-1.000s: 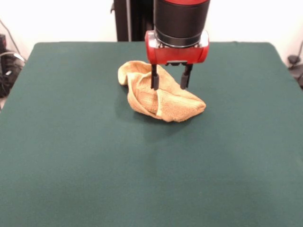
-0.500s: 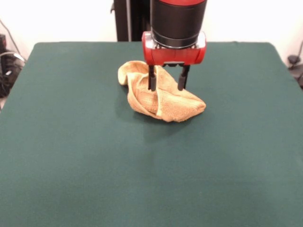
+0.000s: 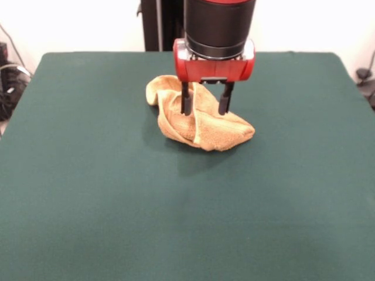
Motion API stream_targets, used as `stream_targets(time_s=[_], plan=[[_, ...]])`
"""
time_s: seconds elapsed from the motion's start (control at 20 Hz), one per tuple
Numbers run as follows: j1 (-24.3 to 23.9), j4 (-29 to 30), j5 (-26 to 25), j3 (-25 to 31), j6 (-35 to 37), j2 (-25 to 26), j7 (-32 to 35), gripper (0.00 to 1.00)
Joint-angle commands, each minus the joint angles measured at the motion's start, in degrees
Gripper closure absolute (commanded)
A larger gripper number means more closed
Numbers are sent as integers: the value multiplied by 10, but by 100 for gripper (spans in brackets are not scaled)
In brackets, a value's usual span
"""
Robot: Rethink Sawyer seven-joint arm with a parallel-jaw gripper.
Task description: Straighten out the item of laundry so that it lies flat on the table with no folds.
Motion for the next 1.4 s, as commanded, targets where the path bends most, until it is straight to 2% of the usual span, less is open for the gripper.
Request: stream_targets(time_s=[0.05, 0.9, 1.4], plan=[[1, -8, 2, 69, 52, 55, -6, 0], [9, -75, -1, 69, 67, 96, -9, 0], [11, -67, -1, 65, 58, 91, -10, 0]])
